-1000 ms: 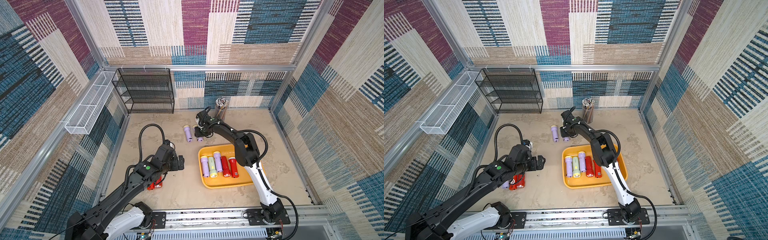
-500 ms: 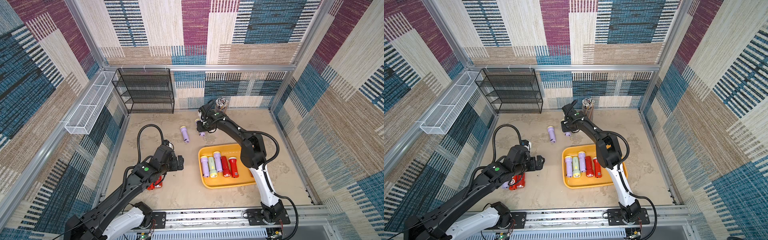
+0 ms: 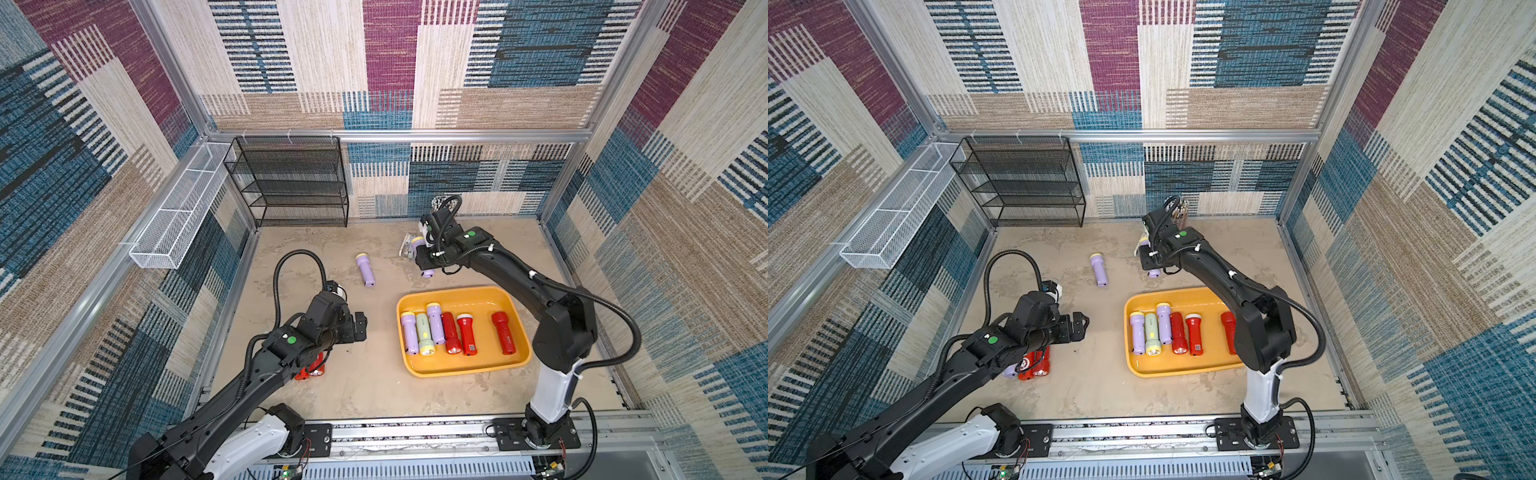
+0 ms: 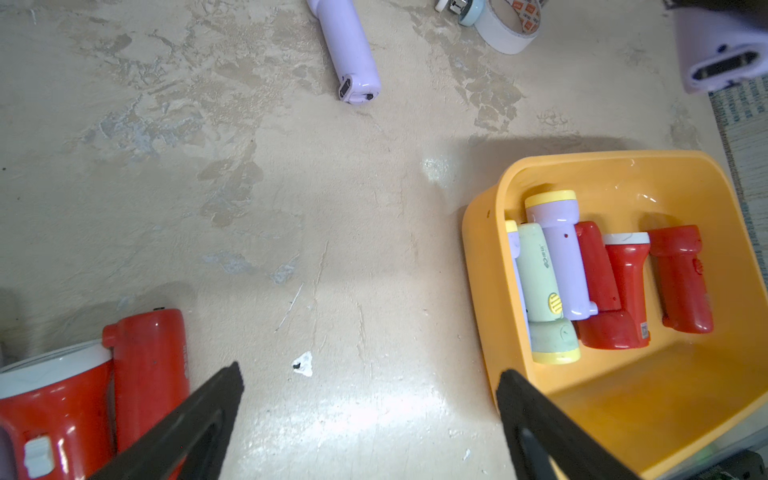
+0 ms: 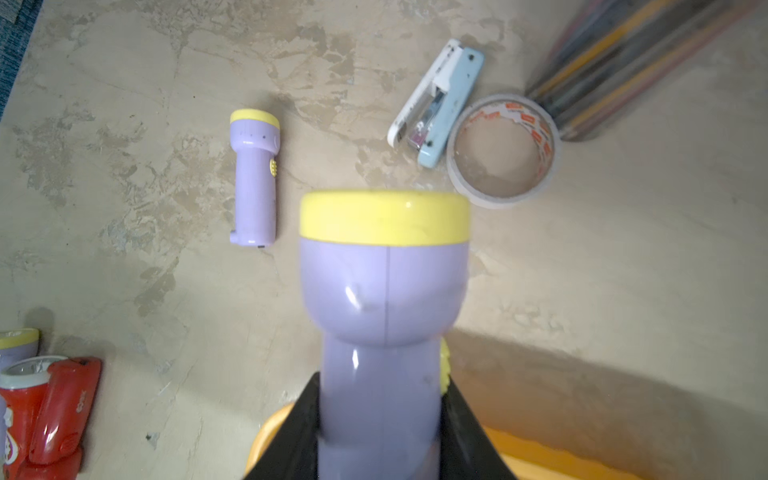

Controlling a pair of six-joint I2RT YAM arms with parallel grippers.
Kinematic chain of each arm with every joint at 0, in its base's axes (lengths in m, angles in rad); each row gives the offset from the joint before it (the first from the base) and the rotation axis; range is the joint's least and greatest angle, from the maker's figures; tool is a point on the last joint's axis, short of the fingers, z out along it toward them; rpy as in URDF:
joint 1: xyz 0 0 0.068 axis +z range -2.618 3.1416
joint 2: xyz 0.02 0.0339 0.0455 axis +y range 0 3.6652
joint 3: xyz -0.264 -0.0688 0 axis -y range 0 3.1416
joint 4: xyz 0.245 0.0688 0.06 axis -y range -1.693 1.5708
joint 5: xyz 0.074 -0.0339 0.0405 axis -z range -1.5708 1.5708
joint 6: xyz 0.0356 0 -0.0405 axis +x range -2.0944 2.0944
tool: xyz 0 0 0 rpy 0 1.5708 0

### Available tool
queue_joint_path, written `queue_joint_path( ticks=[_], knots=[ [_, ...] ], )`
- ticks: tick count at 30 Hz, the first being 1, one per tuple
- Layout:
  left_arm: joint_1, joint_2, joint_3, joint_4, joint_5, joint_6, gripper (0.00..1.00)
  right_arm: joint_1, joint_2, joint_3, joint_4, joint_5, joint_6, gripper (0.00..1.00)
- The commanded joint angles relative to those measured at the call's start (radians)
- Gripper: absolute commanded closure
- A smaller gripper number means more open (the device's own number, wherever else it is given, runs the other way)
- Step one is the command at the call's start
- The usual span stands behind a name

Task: Put the flashlights into the storage boxes
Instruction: Place the flashlight at the storage box.

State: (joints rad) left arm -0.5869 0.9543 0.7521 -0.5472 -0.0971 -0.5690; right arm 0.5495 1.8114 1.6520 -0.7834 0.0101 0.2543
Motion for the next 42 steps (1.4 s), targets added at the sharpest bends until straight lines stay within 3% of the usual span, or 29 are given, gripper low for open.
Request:
queue_joint_path(
  ticks=[1, 11, 18, 31, 42],
  knots=[
    [0.001, -0.01, 0.007, 0.0, 0.019, 0.001, 0.01, 0.0, -0.121, -0.133, 0.046, 0.037, 0.02, 0.63],
    [0.001, 0.023, -0.024, 0.065, 0.084, -0.044, 0.01, 0.0, -0.545, -0.62, 0.049, 0.073, 0.094, 0.6],
    [0.001, 0.047, -0.016, 0.084, 0.107, -0.06, 0.01, 0.0, -0.705, -0.809, 0.042, 0.087, 0.183, 0.59],
    [0.001, 0.011, -0.045, 0.102, 0.092, -0.039, 0.01, 0.0, -0.607, -0.804, -0.013, 0.163, 0.274, 0.59],
    [0.001, 0.148, -0.045, 0.203, 0.21, -0.01, 0.01, -0.02, -0.484, -0.804, -0.039, 0.218, 0.336, 0.58]
  ],
)
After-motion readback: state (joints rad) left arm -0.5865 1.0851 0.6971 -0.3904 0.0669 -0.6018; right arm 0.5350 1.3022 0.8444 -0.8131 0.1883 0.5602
